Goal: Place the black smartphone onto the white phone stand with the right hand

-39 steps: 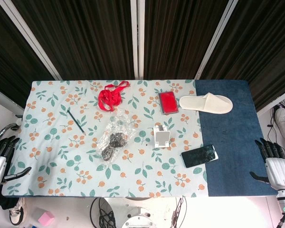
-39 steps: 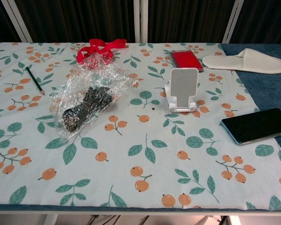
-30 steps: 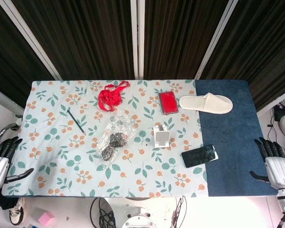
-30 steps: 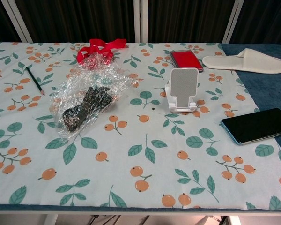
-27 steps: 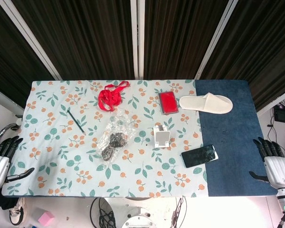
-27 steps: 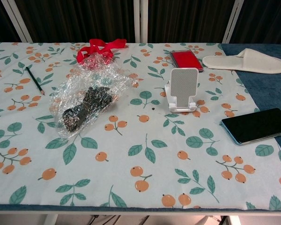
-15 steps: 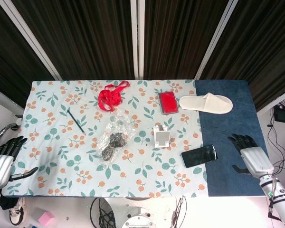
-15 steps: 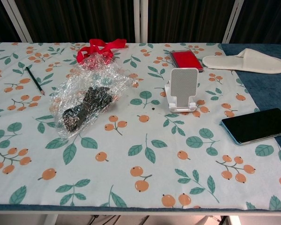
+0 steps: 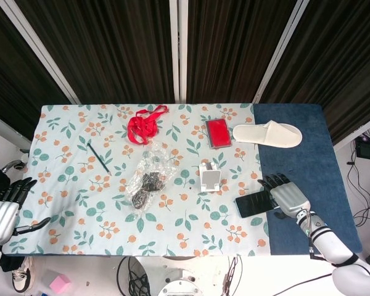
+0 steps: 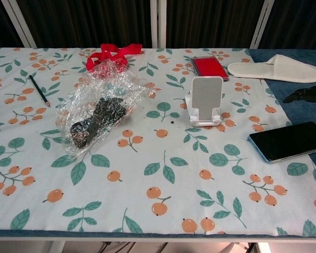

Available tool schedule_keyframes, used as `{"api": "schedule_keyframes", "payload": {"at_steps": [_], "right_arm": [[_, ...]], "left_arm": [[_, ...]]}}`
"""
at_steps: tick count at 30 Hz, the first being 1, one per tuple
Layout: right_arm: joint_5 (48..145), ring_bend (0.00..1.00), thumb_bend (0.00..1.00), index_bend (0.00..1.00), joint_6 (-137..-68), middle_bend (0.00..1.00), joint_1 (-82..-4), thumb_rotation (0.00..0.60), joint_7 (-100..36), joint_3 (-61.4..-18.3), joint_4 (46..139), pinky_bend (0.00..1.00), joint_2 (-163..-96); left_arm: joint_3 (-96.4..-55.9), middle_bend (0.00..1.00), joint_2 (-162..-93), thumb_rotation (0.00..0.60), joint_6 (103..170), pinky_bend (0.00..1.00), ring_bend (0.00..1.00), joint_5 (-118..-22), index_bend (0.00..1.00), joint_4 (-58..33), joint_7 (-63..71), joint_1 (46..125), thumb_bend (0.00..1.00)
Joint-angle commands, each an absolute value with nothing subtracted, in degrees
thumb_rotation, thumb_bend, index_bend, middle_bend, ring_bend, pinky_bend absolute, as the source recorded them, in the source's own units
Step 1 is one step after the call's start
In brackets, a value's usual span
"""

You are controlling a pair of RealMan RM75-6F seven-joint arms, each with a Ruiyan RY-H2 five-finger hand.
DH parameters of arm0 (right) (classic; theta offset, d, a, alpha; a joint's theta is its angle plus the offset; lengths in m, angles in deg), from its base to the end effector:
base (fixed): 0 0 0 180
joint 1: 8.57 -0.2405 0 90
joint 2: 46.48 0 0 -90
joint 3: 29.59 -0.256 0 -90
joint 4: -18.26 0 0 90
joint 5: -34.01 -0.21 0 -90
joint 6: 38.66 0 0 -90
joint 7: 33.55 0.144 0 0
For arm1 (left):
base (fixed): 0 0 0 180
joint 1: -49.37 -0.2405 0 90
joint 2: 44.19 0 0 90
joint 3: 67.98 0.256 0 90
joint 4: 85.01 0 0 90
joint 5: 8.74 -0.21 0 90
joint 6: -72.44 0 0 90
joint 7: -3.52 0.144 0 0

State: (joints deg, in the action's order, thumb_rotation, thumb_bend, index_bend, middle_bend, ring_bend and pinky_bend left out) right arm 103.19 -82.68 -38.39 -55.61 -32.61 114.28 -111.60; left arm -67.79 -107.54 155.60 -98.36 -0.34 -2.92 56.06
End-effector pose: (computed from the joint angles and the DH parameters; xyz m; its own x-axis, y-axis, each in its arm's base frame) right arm -0.2620 -0.2770 0.0679 0.6471 -0.4601 0.6079 -0.7608 -0.3378 0.5542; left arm -0.3312 0.1820 0.1627 0.4377 0.0704 0.8963 0.8979 -0.0852 -0.4318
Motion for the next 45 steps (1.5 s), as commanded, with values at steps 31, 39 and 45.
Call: {"api": "schedule_keyframes", "payload": {"at_steps": [31, 39, 45], "right_arm": [[100.8, 0.0, 0.12, 0.21, -83.8, 0.0, -41.8, 0.6, -56.5, -29.3, 110.0, 0.0, -116.3], [100.4, 0.0, 0.14, 0.24, -84.2, 0.0, -42.2, 0.6, -56.9, -28.9, 109.8, 0.0, -116.9], [100.3, 0.0, 0.15, 0.34, -85.2, 0.0, -42.1, 0.6, -57.4, -28.5, 109.2, 0.0, -117.7]], "left_arm": [[-67.4, 0.07, -107.2, 0.089, 154.2, 0.2, 0.08, -97.8, 0.09, 0.4, -4.0, 56.5, 0.04], [-67.5, 0.07, -107.2, 0.088, 154.2, 0.2, 0.08, -97.5, 0.09, 0.4, -4.2, 56.5, 0.04], [-67.5, 0.07, -107.3, 0.087, 153.9, 0.2, 0.08, -97.3, 0.09, 0.2, -4.3, 56.5, 0.04]]}}
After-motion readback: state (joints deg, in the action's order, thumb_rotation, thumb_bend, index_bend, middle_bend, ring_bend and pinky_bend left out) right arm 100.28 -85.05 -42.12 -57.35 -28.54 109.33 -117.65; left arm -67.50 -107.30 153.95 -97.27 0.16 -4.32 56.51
